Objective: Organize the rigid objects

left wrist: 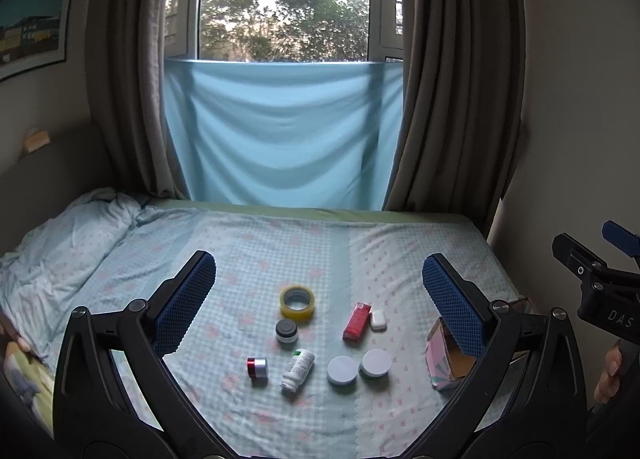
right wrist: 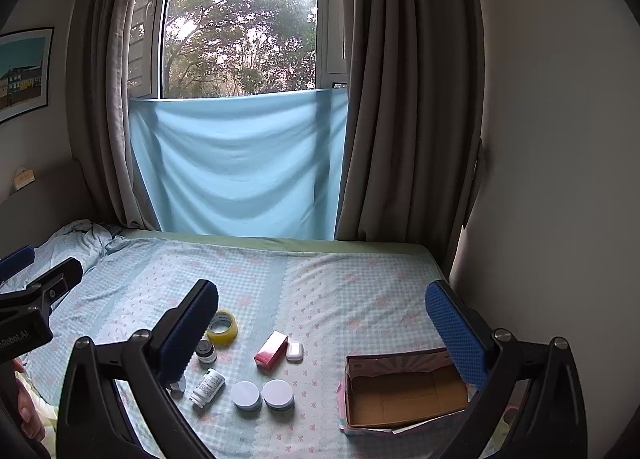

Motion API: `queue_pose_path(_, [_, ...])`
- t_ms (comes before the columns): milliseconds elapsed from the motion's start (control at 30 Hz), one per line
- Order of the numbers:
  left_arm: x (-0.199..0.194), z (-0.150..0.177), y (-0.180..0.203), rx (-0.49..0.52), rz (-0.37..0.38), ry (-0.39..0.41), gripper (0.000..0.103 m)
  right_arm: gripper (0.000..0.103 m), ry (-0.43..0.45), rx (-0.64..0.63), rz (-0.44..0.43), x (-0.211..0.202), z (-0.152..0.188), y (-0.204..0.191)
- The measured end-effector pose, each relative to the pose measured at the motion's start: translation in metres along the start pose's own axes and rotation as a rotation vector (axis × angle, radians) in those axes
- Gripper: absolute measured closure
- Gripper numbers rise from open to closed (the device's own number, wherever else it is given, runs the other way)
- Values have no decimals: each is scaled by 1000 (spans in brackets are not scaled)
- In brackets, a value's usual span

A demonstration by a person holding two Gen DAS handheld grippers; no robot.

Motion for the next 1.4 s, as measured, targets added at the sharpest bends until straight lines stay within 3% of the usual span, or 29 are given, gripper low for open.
queue_pose_path(1400, [7,3,-6,-17,-7,-6,0,0,7,1,3,-2,1,-3])
Point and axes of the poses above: each gripper's, at about its wrist camera, not at the fingertips, and x roughly the way its jaws point, y to its right, z to its underside, the point moved 5 cm from there along x, roughly the way its jaws point, and after that the axes turned 8 degrees about -y, right-handed, at the moved point
